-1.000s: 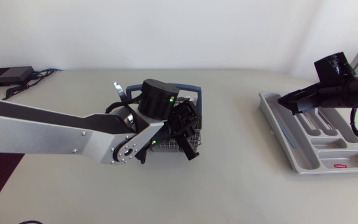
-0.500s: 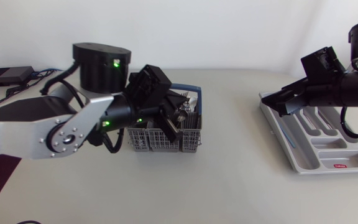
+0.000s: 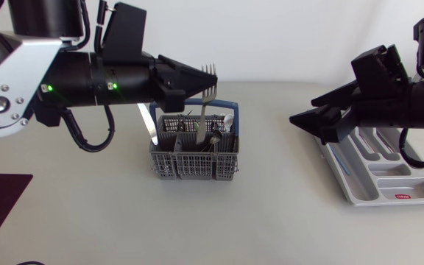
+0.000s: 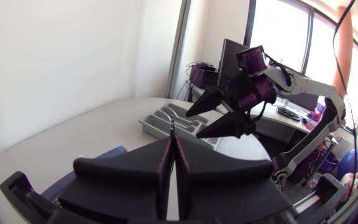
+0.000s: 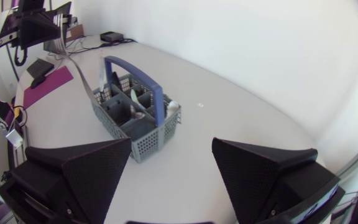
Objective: Sort the cutlery from the basket into the organizer compartments.
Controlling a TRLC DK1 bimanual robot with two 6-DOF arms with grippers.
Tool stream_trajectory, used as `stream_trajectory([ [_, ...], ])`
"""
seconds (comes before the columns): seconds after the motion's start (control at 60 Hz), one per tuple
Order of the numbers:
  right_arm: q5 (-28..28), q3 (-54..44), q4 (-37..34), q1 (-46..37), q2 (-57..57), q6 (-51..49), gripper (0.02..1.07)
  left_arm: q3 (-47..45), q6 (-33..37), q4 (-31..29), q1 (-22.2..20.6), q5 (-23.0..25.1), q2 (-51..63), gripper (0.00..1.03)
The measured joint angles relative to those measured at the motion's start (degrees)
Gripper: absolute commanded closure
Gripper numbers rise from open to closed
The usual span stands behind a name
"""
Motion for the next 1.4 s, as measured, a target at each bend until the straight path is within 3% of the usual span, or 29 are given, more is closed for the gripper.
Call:
stream_trajectory([
  [0.317, -6.3, -0.3, 1.4, 9.3, -2.2, 2.6, 0.15, 5.3, -10.8, -0.8, 0.0, 12.1, 3.2, 1.00],
  [0.467, -7.8, -1.6, 4.7, 12.6, -2.2, 4.2, 0.24, 6.1, -14.8, -0.7, 0.0, 16.3, 5.9, 1.00],
  [1.167, -8.8, -2.6, 10.9, 20.1, 0.3, 9.3, 0.71, 6.9, -20.4, 1.8, 0.2, 21.2, 7.5, 1.00],
  [1.333, -8.8, -2.6, 11.2, 20.1, 0.7, 9.5, 0.91, 6.9, -20.7, 1.8, 0.4, 21.5, 7.6, 1.00],
  [1.4, -8.8, -2.6, 11.3, 20.2, 0.9, 9.5, 0.92, 6.9, -20.7, 1.8, 0.4, 21.6, 7.6, 1.00],
])
